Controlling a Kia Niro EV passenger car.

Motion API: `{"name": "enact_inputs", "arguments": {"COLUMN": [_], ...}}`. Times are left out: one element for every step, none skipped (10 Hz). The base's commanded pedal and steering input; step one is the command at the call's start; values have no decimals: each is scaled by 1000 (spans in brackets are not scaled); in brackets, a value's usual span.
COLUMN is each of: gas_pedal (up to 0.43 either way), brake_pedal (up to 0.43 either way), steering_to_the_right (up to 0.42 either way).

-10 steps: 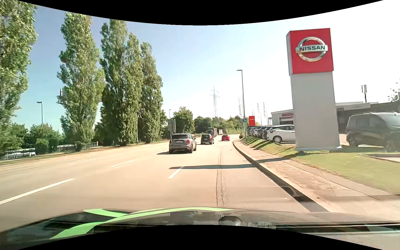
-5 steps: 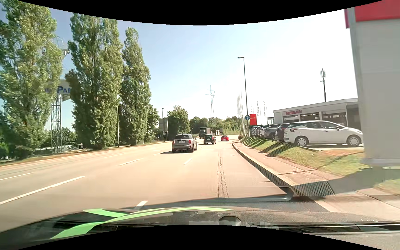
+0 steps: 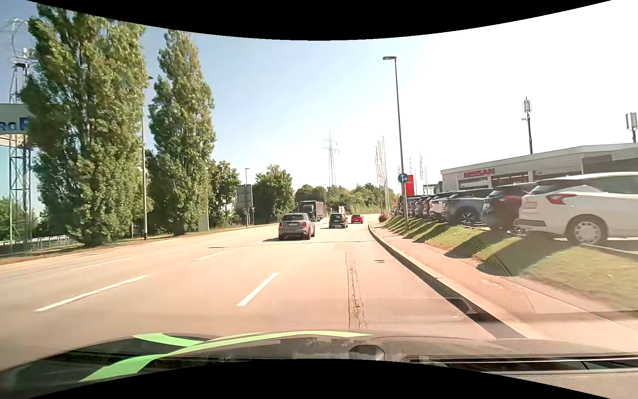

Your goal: Follow the waypoints while adhering to traffic rules and regulations

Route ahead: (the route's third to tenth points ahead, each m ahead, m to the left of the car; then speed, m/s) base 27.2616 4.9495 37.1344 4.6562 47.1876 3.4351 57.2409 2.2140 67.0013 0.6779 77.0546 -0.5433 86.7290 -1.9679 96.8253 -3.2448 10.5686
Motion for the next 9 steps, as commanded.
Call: {"name": "enact_inputs", "arguments": {"gas_pedal": [98, 87, 87, 87, 87, 87, 87, 87, 98], "brake_pedal": [0, 0, 0, 0, 0, 0, 0, 0, 0], "steering_to_the_right": [7, 6, 5, 5, 5, 5, 5, 5, 5]}}
